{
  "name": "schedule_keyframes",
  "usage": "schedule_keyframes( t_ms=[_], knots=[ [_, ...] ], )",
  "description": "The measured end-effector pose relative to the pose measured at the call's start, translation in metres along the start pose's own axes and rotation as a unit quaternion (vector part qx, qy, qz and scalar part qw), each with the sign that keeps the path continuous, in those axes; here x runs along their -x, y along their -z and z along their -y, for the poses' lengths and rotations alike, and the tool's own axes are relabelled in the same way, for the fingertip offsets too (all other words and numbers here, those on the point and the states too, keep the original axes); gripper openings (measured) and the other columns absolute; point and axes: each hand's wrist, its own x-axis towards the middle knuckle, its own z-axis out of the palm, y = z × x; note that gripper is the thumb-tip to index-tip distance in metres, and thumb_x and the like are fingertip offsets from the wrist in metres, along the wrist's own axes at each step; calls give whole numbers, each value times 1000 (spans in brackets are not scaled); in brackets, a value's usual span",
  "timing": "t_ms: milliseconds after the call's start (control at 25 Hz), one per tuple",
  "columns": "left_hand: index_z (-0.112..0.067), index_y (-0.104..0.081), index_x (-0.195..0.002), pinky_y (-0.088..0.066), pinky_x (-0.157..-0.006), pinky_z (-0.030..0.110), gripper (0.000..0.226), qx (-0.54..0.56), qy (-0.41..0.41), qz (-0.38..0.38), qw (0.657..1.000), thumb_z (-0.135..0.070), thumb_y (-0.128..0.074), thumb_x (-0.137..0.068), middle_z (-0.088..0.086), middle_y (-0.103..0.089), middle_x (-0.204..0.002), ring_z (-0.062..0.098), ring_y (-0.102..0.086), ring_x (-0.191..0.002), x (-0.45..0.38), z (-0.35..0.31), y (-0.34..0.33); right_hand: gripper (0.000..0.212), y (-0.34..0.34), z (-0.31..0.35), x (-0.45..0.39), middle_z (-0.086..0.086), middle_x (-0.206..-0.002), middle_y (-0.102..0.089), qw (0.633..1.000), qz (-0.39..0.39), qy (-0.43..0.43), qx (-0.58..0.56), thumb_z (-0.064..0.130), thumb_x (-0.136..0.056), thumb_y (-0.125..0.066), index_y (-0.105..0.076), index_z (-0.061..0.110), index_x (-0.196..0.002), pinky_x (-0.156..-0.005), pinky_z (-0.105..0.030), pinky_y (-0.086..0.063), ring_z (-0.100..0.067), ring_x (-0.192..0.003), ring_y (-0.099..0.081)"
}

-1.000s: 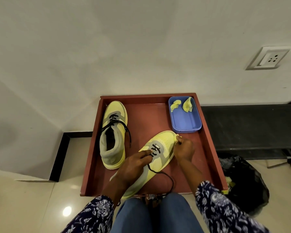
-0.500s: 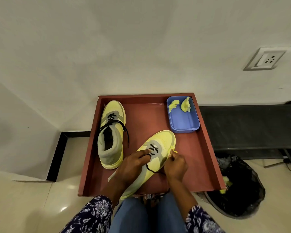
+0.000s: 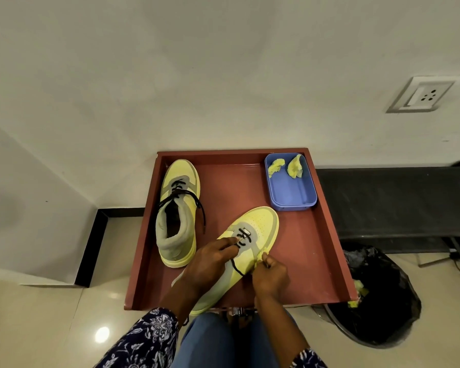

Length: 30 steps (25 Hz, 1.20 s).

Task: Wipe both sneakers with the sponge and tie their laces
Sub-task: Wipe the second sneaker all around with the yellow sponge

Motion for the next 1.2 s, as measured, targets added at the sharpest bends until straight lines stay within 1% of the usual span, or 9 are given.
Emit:
schedule_keyframes(
  t_ms=[240,360,520,720,920,1000,1040,1080,1200],
  knots=[
    [-21,-42,-86,-56,-57,23,32,0,2,4,1000,6,-48,-70,11,-70,-105,26,-69,-89,2,1,-2,28,7,47,-45,-17,-117,-64,991,-27,94,87,-1,-87,-53,-65,2,-113,-88,-33,-47,-34,-107,-58],
    [-21,-42,-85,-55,-57,22,23,-6,-1,4,1000,-2,-39,-73,11,-70,-104,25,-69,-89,0,0,1,34,7,68,-68,-15,-122,-62,975,3,143,168,-2,-88,-48,-63,7,-117,-90,-34,-45,-34,-111,-56],
    [-21,-41,-84,-53,-58,22,21,-8,1,3,1000,-3,-39,-73,10,-70,-103,26,-69,-89,0,-1,1,38,9,80,-77,-16,-125,-59,945,39,199,258,-1,-90,-44,-58,10,-124,-94,-35,-43,-35,-114,-53],
    [-21,-40,-84,-53,-57,21,24,-9,4,2,1000,0,-39,-72,10,-70,-104,26,-69,-89,1,1,-1,39,10,54,-52,-17,-124,-55,927,48,263,264,-1,-90,-45,-56,7,-126,-96,-33,-40,-32,-115,-50],
    [-21,-41,-84,-55,-59,21,21,-9,-8,-5,1000,-3,-37,-74,10,-70,-103,25,-69,-89,0,-1,1,29,7,8,-27,-14,-94,-61,901,88,375,198,9,-86,-49,-66,1,-108,-79,-41,-50,-37,-91,-56],
    [-21,-41,-84,-55,-58,22,22,-8,-5,-2,1000,-3,-37,-73,10,-70,-103,26,-70,-88,0,-1,2,25,9,11,-29,-12,-94,-57,899,103,369,214,10,-89,-49,-65,-1,-105,-80,-24,-44,-27,-90,-54],
    [-21,-42,-84,-55,-57,22,22,-8,-3,1,1000,-3,-37,-73,10,-70,-103,26,-70,-88,0,-1,2,24,11,16,-31,-11,-92,-54,905,106,356,205,11,-91,-50,-65,-3,-102,-76,-14,-38,-21,-87,-52],
    [-21,-42,-84,-55,-56,23,22,-8,-1,5,1000,-2,-37,-72,10,-70,-104,26,-70,-88,0,0,1,23,12,22,-34,-12,-91,-51,916,106,337,193,12,-92,-52,-64,-6,-99,-71,-9,-34,-19,-84,-50],
    [-21,-42,-85,-56,-56,25,23,-11,6,12,1000,-2,-38,-73,10,-69,-105,27,-69,-89,1,0,0,23,12,48,-51,-18,-101,-50,913,111,309,239,7,-92,-50,-60,-7,-107,-71,-12,-33,-32,-97,-51]
  ],
)
